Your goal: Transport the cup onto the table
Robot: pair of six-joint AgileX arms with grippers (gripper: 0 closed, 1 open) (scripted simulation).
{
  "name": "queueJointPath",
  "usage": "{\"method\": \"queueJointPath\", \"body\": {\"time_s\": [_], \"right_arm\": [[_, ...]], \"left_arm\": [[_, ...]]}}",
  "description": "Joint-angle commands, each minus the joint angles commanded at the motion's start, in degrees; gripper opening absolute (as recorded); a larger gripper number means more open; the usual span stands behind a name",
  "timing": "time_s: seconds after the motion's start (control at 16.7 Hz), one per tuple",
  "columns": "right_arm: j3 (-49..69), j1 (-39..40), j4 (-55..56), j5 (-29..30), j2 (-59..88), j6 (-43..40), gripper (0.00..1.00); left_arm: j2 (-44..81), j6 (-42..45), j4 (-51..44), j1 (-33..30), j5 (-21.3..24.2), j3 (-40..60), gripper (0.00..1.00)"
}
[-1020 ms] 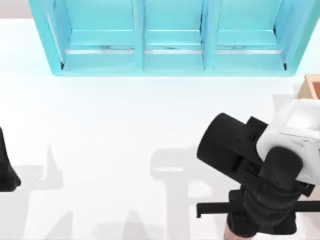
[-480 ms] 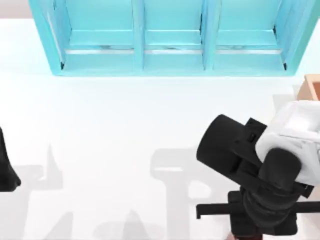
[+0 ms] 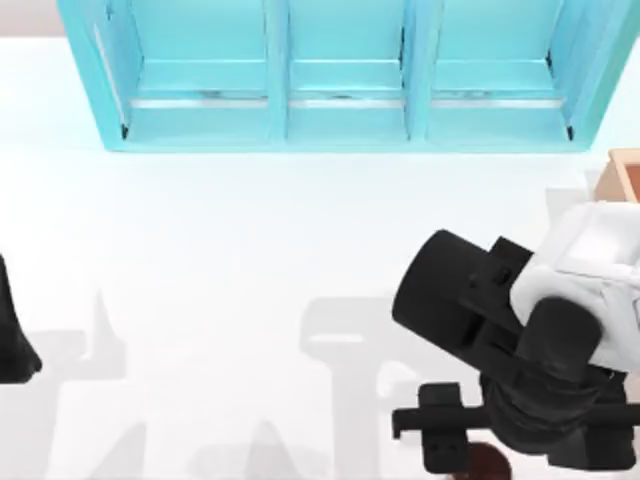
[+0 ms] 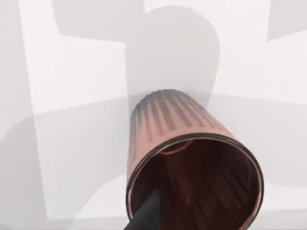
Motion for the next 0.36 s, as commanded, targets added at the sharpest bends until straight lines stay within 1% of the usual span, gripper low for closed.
{"method": "queueJointPath", "body": {"time_s": [0.06,0.36], "right_arm": [[0.0,0.0,0.0,0.0,0.0,0.0,1.0],[0.0,0.0,0.0,0.0,0.0,0.0,1.0]], "left_arm": [[0.0,0.0,0.0,0.0,0.0,0.0,1.0],[0.0,0.0,0.0,0.0,0.0,0.0,1.0]]}}
